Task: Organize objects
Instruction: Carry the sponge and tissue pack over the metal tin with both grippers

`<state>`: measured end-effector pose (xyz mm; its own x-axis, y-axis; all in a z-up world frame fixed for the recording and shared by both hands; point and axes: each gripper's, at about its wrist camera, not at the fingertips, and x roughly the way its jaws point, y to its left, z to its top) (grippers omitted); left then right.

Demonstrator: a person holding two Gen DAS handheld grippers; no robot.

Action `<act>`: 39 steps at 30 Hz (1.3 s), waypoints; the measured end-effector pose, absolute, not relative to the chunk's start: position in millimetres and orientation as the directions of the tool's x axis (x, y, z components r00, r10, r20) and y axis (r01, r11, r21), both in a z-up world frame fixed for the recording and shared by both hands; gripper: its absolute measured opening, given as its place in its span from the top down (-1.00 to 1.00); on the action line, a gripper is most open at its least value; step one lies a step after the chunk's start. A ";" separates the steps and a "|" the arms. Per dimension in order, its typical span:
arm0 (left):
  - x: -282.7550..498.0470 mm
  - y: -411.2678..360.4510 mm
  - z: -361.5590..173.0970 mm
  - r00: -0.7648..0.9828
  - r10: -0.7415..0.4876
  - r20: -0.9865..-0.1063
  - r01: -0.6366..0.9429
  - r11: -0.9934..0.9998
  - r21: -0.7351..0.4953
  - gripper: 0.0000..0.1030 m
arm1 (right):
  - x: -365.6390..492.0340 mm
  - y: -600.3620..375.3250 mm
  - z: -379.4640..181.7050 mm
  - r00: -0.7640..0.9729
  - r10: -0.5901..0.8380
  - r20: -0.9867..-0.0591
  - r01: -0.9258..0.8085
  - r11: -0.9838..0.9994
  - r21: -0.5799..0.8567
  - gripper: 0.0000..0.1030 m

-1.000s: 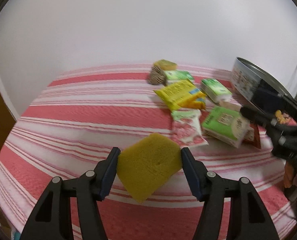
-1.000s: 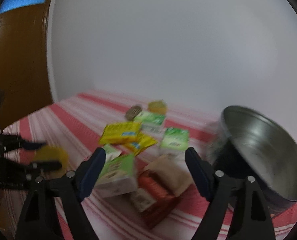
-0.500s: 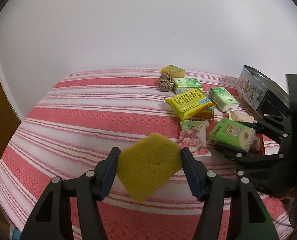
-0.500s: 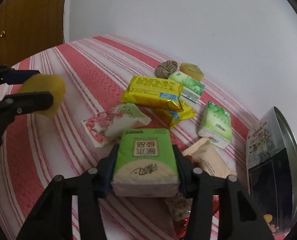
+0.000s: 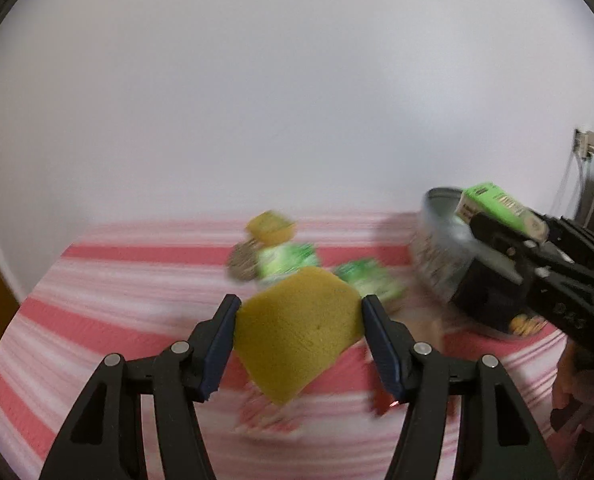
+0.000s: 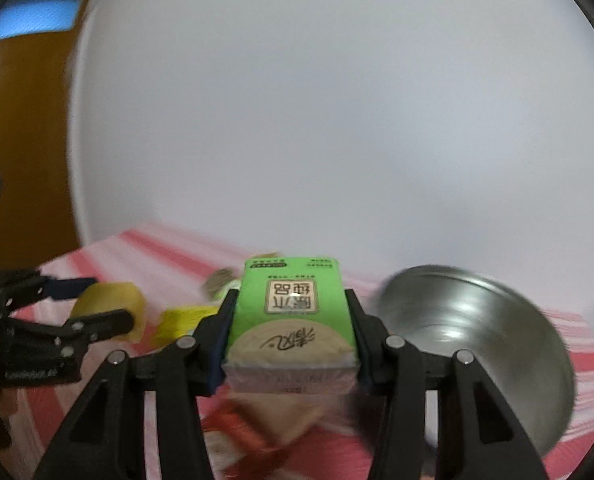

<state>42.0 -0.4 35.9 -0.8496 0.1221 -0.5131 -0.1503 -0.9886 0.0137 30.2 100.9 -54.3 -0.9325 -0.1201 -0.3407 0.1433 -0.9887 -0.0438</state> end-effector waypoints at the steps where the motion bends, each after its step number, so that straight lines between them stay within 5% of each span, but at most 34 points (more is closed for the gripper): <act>1: 37.2 7.3 37.6 -0.852 0.135 -0.507 -0.163 -0.987 0.011 -0.24 | 28.5 109.4 -53.8 -0.936 -0.091 -0.341 0.115 -0.992 -0.050 0.03; 12: -5.0 112.0 43.2 -0.866 0.246 -0.435 -0.277 -0.961 0.009 -0.24 | 26.1 200.5 -57.8 -0.910 0.161 -0.382 -0.160 -0.986 -0.033 0.03; 19: -35.2 161.4 28.8 -0.841 0.268 -0.470 -0.301 -0.954 -0.006 -0.24 | 23.9 234.9 -67.1 -0.875 0.247 -0.415 -0.253 -0.967 -0.043 0.03; 39: -48.3 181.8 0.4 -0.831 0.262 -0.491 -0.315 -0.949 0.028 -0.24 | 17.9 241.0 -82.5 -0.823 0.251 -0.510 -0.288 -0.957 -0.005 0.03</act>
<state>-48.3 181.8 0.4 -0.8309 0.2618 -0.4910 -0.3154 -0.9485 0.0280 17.9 241.0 -82.5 -0.8228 0.2508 -0.5100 -0.2885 -0.9575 -0.0054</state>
